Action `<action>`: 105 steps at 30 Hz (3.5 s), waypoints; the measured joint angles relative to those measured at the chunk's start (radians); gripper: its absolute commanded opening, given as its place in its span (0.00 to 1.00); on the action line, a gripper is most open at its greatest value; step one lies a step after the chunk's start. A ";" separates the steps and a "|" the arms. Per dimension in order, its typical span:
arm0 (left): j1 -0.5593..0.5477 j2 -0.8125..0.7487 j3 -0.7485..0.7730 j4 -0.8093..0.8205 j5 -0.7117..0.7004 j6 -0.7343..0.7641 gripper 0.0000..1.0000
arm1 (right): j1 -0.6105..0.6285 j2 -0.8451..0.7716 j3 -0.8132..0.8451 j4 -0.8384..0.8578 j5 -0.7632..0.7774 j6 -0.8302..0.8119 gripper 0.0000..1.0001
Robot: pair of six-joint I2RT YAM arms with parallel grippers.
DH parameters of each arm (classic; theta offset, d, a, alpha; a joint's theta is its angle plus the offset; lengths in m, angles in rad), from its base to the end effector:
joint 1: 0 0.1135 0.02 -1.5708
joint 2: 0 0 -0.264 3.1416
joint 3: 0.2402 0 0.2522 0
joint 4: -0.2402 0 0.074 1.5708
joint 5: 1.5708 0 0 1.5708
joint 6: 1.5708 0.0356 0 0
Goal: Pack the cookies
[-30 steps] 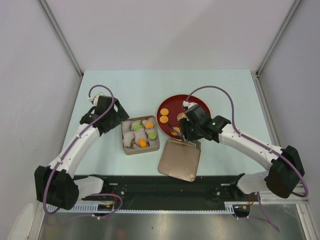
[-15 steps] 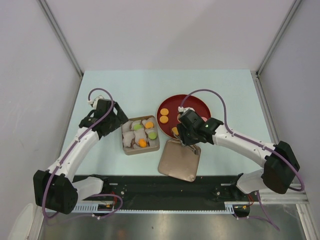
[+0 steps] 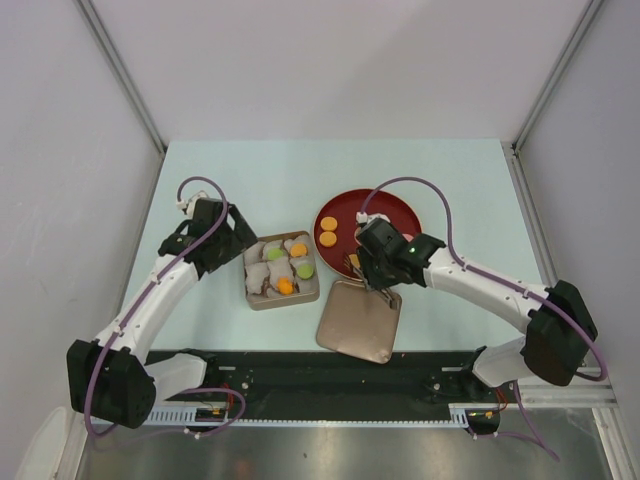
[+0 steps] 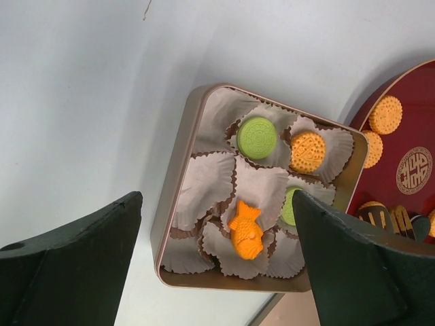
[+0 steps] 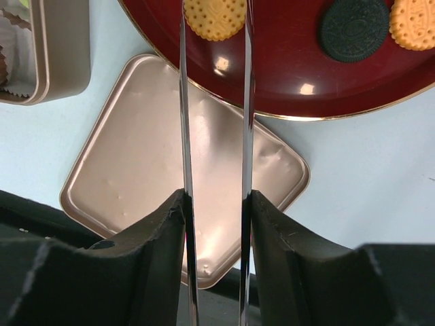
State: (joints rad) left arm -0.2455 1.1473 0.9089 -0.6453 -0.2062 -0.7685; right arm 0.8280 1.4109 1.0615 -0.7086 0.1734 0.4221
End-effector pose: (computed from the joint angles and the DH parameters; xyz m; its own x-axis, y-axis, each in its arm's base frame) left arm 0.2275 -0.0495 0.2705 -0.6169 -0.5468 -0.5660 -0.4408 0.8359 -0.3271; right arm 0.1954 0.2037 0.2516 -0.8114 -0.2870 -0.5092 -0.3682 0.9276 0.0638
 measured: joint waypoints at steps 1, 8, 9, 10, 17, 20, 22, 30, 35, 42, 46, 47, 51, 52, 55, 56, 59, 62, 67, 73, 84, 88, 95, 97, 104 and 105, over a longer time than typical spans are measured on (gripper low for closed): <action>0.000 0.000 0.000 0.000 0.000 0.000 0.97 | 0.000 -0.001 0.007 -0.007 0.003 0.000 0.37; 0.005 -0.033 -0.010 0.008 0.001 0.000 0.98 | 0.000 -0.043 0.103 -0.043 0.006 0.000 0.35; 0.010 -0.051 -0.017 0.011 0.001 0.000 0.99 | 0.000 -0.050 0.118 -0.043 0.006 0.000 0.35; 0.017 -0.070 -0.024 0.012 0.001 -0.001 1.00 | 0.003 -0.055 0.136 -0.043 0.007 0.000 0.35; 0.084 -0.171 -0.067 0.017 0.006 -0.028 1.00 | 0.045 -0.064 0.212 -0.029 -0.025 0.003 0.35; 0.151 -0.215 -0.129 0.018 0.034 -0.050 1.00 | 0.064 -0.047 0.234 -0.021 -0.049 0.003 0.35; 0.195 -0.240 -0.166 0.006 0.045 -0.062 1.00 | 0.077 -0.026 0.249 -0.009 -0.063 0.003 0.35; 0.233 -0.251 -0.183 -0.014 0.061 -0.071 1.00 | 0.138 0.109 0.320 0.045 -0.132 0.002 0.34; 0.234 -0.277 -0.183 -0.036 0.047 -0.070 1.00 | 0.164 0.203 0.378 0.067 -0.174 -0.005 0.35; 0.234 -0.293 -0.183 -0.062 0.026 -0.070 1.00 | 0.193 0.267 0.414 0.092 -0.211 -0.008 0.35; 0.234 -0.293 -0.183 -0.061 0.026 -0.070 1.00 | 0.204 0.292 0.428 0.100 -0.225 -0.008 0.35; 0.234 -0.293 -0.183 -0.061 0.026 -0.070 1.00 | 0.205 0.297 0.430 0.101 -0.228 -0.008 0.34; 0.234 -0.295 -0.187 -0.060 0.026 -0.069 1.00 | 0.211 0.323 0.452 0.105 -0.240 -0.008 0.35; 0.234 -0.296 -0.190 -0.061 0.027 -0.069 1.00 | 0.212 0.329 0.456 0.107 -0.243 -0.008 0.35; 0.234 -0.298 -0.195 -0.061 0.027 -0.069 1.00 | 0.213 0.345 0.462 0.113 -0.249 -0.008 0.35; 0.234 -0.298 -0.195 -0.061 0.027 -0.069 1.00 | 0.213 0.351 0.466 0.113 -0.252 -0.008 0.35; 0.234 -0.298 -0.195 -0.061 0.027 -0.069 1.00 | 0.213 0.365 0.473 0.116 -0.257 -0.009 0.35; 0.235 -0.299 -0.195 -0.061 0.027 -0.069 1.00 | 0.213 0.376 0.477 0.117 -0.261 -0.010 0.35; 0.235 -0.299 -0.196 -0.061 0.027 -0.069 1.00 | 0.213 0.385 0.480 0.118 -0.262 -0.013 0.38; 0.235 -0.300 -0.206 -0.061 0.026 -0.069 1.00 | 0.213 0.396 0.490 0.124 -0.262 -0.014 0.44; 0.235 -0.310 -0.210 -0.061 0.026 -0.068 1.00 | 0.213 0.417 0.520 0.127 -0.261 -0.016 0.53; 0.235 -0.310 -0.210 -0.061 0.026 -0.068 1.00 | 0.213 0.417 0.520 0.131 -0.261 -0.016 0.54; 0.235 -0.310 -0.210 -0.061 0.026 -0.064 1.00 | 0.209 0.417 0.520 0.131 -0.253 -0.016 0.54; 0.235 -0.310 -0.210 -0.061 0.026 -0.064 1.00 | 0.204 0.414 0.520 0.131 -0.243 -0.016 0.54; 0.235 -0.310 -0.210 -0.061 0.026 -0.062 1.00 | 0.114 0.276 0.460 0.127 -0.211 -0.016 0.52; 0.235 -0.310 -0.210 -0.060 0.026 -0.062 1.00 | 0.100 0.227 0.437 0.127 -0.206 -0.016 0.51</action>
State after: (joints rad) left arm -0.0105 0.8375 0.6991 -0.7055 -0.1799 -0.8303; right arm 0.9276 1.6379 1.4986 -0.5816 -0.0322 0.4061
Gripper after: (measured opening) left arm 0.996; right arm 0.537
